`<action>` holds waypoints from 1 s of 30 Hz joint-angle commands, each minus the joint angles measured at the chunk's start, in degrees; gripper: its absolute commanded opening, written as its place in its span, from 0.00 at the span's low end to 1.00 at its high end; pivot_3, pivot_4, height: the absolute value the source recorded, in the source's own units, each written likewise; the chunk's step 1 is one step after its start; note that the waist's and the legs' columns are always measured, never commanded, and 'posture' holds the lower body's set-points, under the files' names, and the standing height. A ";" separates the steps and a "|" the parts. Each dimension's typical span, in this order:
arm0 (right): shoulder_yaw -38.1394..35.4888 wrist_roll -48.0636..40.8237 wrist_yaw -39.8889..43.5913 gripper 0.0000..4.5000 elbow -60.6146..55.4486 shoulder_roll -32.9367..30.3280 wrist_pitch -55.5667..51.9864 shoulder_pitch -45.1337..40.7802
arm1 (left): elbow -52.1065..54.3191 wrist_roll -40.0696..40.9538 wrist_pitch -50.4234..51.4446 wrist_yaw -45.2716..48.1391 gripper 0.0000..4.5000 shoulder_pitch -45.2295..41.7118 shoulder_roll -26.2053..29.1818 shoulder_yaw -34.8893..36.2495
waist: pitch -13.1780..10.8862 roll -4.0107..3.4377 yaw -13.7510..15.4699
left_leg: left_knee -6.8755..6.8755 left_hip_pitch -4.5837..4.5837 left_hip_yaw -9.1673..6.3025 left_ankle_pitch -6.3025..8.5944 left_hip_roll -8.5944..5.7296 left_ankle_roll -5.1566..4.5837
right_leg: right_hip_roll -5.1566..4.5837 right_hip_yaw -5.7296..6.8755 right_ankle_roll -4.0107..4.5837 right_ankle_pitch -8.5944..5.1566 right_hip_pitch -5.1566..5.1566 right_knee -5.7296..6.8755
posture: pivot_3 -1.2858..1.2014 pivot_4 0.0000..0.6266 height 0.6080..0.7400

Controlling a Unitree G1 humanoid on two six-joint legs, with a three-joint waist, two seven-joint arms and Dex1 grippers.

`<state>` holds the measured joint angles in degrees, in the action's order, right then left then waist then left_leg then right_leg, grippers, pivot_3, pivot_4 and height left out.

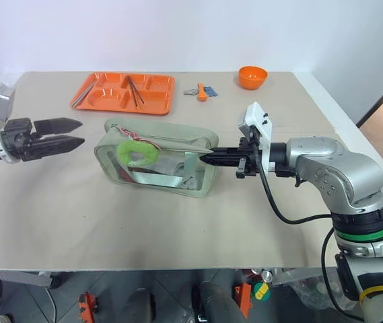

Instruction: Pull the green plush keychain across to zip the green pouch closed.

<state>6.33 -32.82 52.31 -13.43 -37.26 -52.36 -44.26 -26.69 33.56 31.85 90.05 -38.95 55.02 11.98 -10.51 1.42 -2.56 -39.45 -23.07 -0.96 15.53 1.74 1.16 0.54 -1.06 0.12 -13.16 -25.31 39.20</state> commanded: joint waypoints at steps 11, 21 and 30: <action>-1.03 -0.98 -0.01 0.00 -2.32 -0.13 -0.27 -0.99 | -2.58 -4.92 -8.29 -3.98 0.91 -2.06 -4.97 -1.64 | 0.01 0.01 0.10 | -0.02 -0.01 0.02 -0.02 0.01 -0.04 | 0.05 0.02 0.11 0.07 0.00 -0.01 | 0.52 0.24 1.00; -1.33 -1.13 -0.52 0.00 -3.00 -0.17 -0.74 -0.35 | -1.58 -4.58 -5.40 -1.42 0.51 -2.64 -6.46 -3.87 | 0.01 0.01 -0.05 | 0.00 -0.01 0.04 -0.01 0.02 -0.06 | 0.06 -0.02 0.17 0.11 -0.01 -0.01 | 0.52 0.24 1.00; -1.36 -0.85 -0.80 0.00 -2.54 -0.05 -0.53 -0.23 | -1.49 -5.13 -6.28 -1.90 0.01 -2.35 -6.77 -4.28 | 0.01 0.01 -0.04 | 0.00 -0.01 0.04 -0.01 0.02 -0.06 | 0.07 -0.02 0.16 0.10 -0.01 -0.01 | 0.52 0.24 1.00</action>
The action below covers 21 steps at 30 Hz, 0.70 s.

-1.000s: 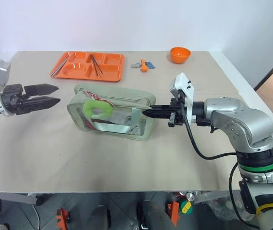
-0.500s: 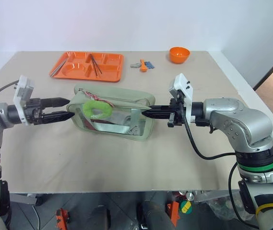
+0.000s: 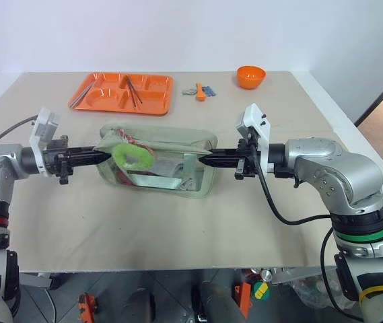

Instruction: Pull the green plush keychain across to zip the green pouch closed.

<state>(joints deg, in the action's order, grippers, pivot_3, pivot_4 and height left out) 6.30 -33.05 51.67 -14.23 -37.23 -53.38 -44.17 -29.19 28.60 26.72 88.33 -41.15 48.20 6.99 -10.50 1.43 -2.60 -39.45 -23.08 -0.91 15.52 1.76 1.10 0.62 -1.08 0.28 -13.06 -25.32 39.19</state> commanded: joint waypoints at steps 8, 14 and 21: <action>-1.69 0.62 -2.41 0.00 -0.41 0.97 2.04 -0.26 | 2.84 -0.09 -1.95 -2.75 0.01 1.34 -1.29 1.04 | 0.00 0.00 0.07 | -0.01 0.01 0.01 0.00 -0.01 0.00 | -0.02 -0.01 0.00 0.00 0.02 0.00 | 0.52 0.24 1.00; -1.21 0.81 -1.28 0.38 -1.48 -0.05 3.08 -0.04 | 4.80 0.24 -1.54 -4.12 0.00 2.26 -2.72 1.42 | 0.00 0.00 0.37 | -0.01 0.01 -0.01 -0.01 -0.01 -0.01 | -0.03 0.01 -0.03 -0.01 0.03 0.00 | 0.52 0.24 1.00; -3.34 0.14 -0.92 0.91 -0.04 -2.07 2.07 -0.80 | 5.99 0.76 -1.18 -4.92 0.00 3.13 -3.49 1.71 | 0.00 0.00 0.96 | -0.01 0.01 0.00 -0.01 -0.04 -0.01 | -0.07 0.01 -0.03 -0.01 0.04 0.00 | 0.52 0.24 1.00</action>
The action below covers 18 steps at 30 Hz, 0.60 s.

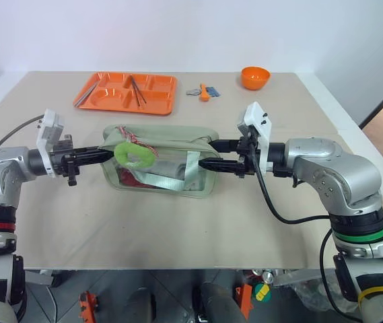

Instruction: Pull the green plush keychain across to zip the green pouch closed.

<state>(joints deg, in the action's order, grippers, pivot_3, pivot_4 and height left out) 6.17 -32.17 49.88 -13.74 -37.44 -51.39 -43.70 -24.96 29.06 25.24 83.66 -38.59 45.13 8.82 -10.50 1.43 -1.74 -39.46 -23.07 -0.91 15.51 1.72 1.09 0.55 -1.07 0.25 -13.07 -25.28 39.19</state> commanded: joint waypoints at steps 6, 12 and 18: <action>-11.37 -7.32 7.80 0.99 -2.25 -7.94 1.08 -0.56 | 1.85 0.36 0.22 -0.74 0.00 0.49 -1.04 -0.23 | 0.00 0.00 0.69 | 0.00 -0.01 -0.01 0.00 -0.06 0.00 | -0.06 0.02 -0.01 0.00 0.03 -0.05 | 0.52 0.24 1.00; -14.50 -9.79 10.33 0.99 -3.23 -10.65 3.05 0.58 | 1.58 0.26 0.05 -0.82 0.00 0.42 -1.52 -0.26 | 0.00 0.00 0.57 | 0.00 0.03 0.00 0.01 -0.04 -0.02 | -0.03 0.00 -0.19 -0.11 0.05 -0.08 | 0.52 0.24 1.00; -12.20 -18.62 -9.78 0.99 -4.17 4.20 -16.95 -12.05 | 0.78 -0.03 -0.35 -0.90 0.00 -0.38 -2.15 -0.48 | 0.00 0.00 0.47 | 0.03 0.08 0.03 -0.26 0.00 -0.37 | 0.01 -0.02 -0.19 0.05 0.05 -0.05 | 0.52 0.24 1.00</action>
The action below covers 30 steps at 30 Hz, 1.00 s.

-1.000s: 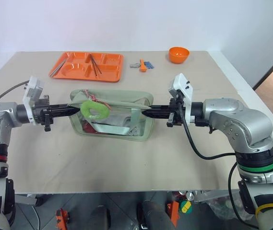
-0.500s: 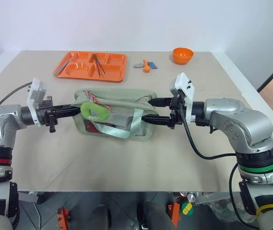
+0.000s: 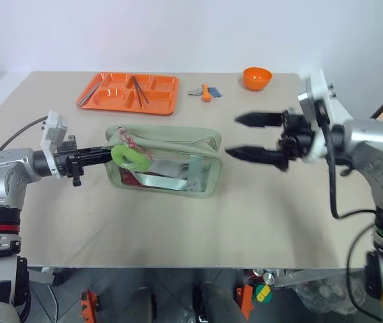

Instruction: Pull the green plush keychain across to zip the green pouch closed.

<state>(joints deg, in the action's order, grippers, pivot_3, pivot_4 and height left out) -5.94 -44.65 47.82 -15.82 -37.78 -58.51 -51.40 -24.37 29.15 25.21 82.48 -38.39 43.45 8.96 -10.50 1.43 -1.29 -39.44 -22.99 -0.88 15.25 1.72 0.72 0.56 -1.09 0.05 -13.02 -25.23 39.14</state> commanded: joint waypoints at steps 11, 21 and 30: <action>-1.89 -23.98 -18.87 0.99 -1.65 12.87 -28.35 -9.53 | -1.79 -0.75 -1.33 0.30 0.00 -2.44 -1.68 -0.90 | 0.03 0.04 0.32 | 0.02 -0.13 -0.16 -0.13 -0.06 0.03 | -0.11 0.19 0.39 0.26 0.01 -0.06 | 0.52 0.24 1.00; 10.07 -11.29 -27.79 0.99 0.21 19.87 -25.72 -0.38 | -1.62 -0.80 -1.27 0.12 0.00 -2.49 -2.40 -0.93 | 0.04 0.06 0.16 | 0.05 -0.16 -0.26 -0.19 -0.04 -0.07 | -0.05 0.16 0.26 0.20 -0.02 -0.04 | 0.52 0.24 1.00; 10.94 -4.12 -24.62 0.99 4.96 18.75 -19.37 -6.51 | -1.92 -1.06 -1.26 0.24 0.00 -3.05 -2.52 -0.94 | 0.04 0.06 0.15 | 0.05 -0.16 -0.17 -0.19 -0.07 -0.06 | -0.07 0.19 0.01 0.12 -0.03 -0.07 | 0.52 0.24 1.00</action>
<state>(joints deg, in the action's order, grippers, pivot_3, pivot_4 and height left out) 6.07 -49.61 21.69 -10.64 -18.66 -80.03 -55.65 -26.56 28.03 24.07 82.45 -40.45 41.13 8.64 -10.46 1.48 -1.14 -39.38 -23.15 -1.06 15.07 1.65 0.65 0.50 -0.90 0.07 -12.90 -25.27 39.06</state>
